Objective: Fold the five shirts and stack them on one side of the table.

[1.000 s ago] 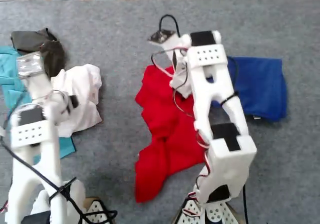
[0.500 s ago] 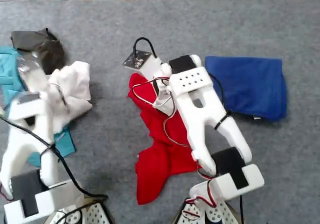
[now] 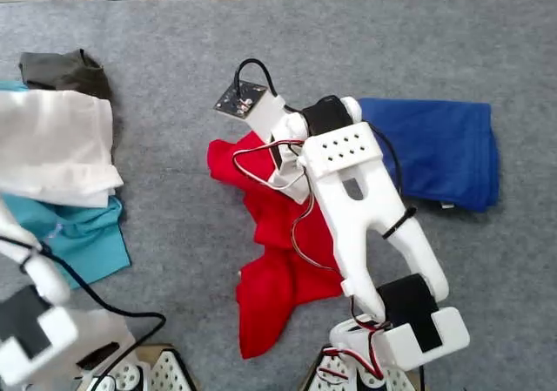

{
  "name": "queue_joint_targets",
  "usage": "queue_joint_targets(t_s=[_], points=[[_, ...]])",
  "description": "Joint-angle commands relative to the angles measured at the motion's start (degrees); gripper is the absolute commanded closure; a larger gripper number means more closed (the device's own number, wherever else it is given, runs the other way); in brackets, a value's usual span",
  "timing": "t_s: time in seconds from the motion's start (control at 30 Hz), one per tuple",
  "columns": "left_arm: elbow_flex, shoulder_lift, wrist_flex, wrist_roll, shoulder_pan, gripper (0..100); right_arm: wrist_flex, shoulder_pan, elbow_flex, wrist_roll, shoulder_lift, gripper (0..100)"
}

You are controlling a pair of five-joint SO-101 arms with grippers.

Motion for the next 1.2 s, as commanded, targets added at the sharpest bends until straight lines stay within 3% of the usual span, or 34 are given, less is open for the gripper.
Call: queue_joint_targets(t_s=[0.0,0.13,0.33,0.47,0.63,0.9,1.0,1.17], points=[[-2.1,4.5,0.0,0.1,-0.1,91,2.0,-0.2,-0.1,0.6,-3.6,98.5],[-4.2,7.1,9.8,0.0,3.3,77,4.4,4.7,-0.3,0.7,-3.8,98.5],[-5.8,6.6,16.8,-5.9,10.2,77,9.8,15.3,-0.9,4.9,-4.4,98.5],[-10.9,2.9,23.8,-6.3,11.3,77,11.4,17.8,-2.6,8.4,-8.5,98.5],[-10.1,-2.8,25.6,-6.4,10.1,77,11.3,10.9,-9.9,7.9,-13.1,98.5],[-1.9,-11.3,25.1,-7.2,1.8,76,8.4,-9.8,-30.7,-3.8,-11.1,98.4],[-0.1,-13.3,25.1,-9.0,-0.2,76,3.9,-10.5,-34.3,-9.7,-7.8,98.4],[2.4,-14.4,25.1,-9.3,-0.8,76,-1.4,-4.0,-30.6,-17.5,2.1,98.4]])
